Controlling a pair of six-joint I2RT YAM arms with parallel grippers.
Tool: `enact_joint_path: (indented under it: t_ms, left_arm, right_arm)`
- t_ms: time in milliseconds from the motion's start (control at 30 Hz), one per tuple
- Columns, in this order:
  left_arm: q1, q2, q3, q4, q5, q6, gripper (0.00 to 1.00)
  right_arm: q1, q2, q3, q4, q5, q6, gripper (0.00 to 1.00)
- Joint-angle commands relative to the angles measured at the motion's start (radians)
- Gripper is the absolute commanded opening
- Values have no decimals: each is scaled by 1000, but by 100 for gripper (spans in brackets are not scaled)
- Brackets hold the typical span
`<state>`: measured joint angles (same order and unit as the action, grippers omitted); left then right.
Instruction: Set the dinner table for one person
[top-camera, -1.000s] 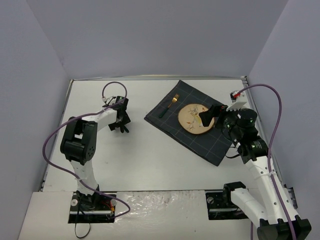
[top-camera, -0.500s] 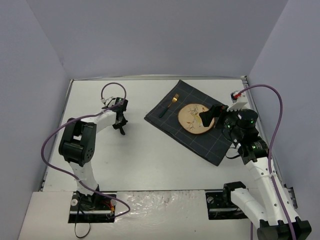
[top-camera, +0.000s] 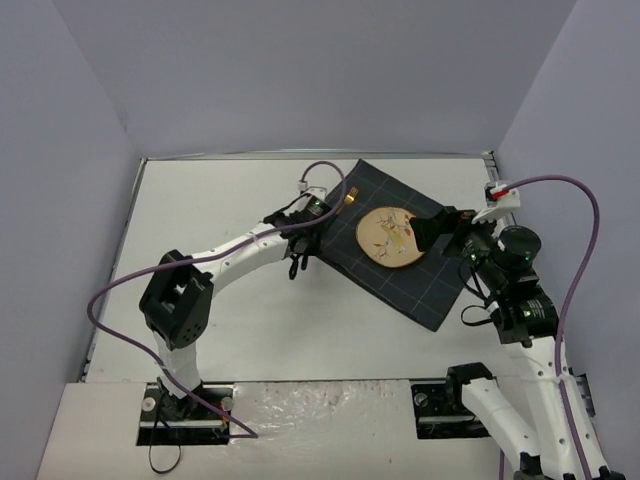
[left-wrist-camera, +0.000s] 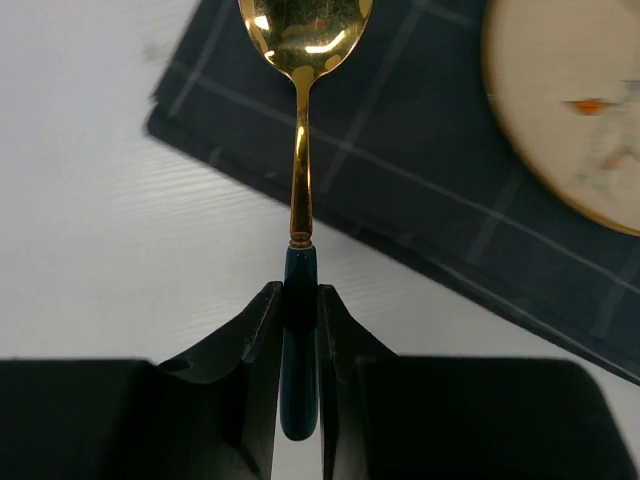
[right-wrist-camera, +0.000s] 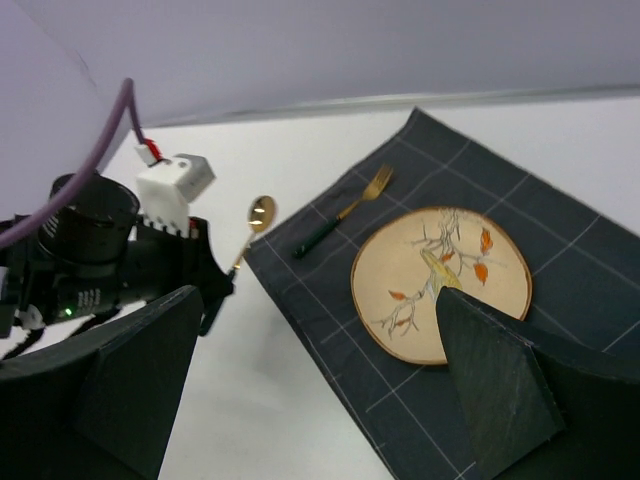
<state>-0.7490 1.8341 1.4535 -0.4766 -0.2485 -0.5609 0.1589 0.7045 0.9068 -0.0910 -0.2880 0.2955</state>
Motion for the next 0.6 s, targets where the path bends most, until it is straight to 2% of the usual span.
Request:
enact_joint_path:
  t_ms: [0, 167, 367, 567]
  left_arm:
    - [-120, 62, 213, 3, 45, 127, 0]
    - [-227, 200, 426, -11, 71, 169, 0]
    - [-305, 352, 634, 1, 94, 164, 0]
    - [-367, 450, 743, 53, 130, 233, 0]
  right_arm:
    - [7, -67, 128, 30, 36, -14, 100]
    - [7, -123, 186, -7, 74, -50, 100]
    - [7, -177, 204, -35, 118, -75, 100]
    - [7, -186, 205, -68, 125, -81, 100]
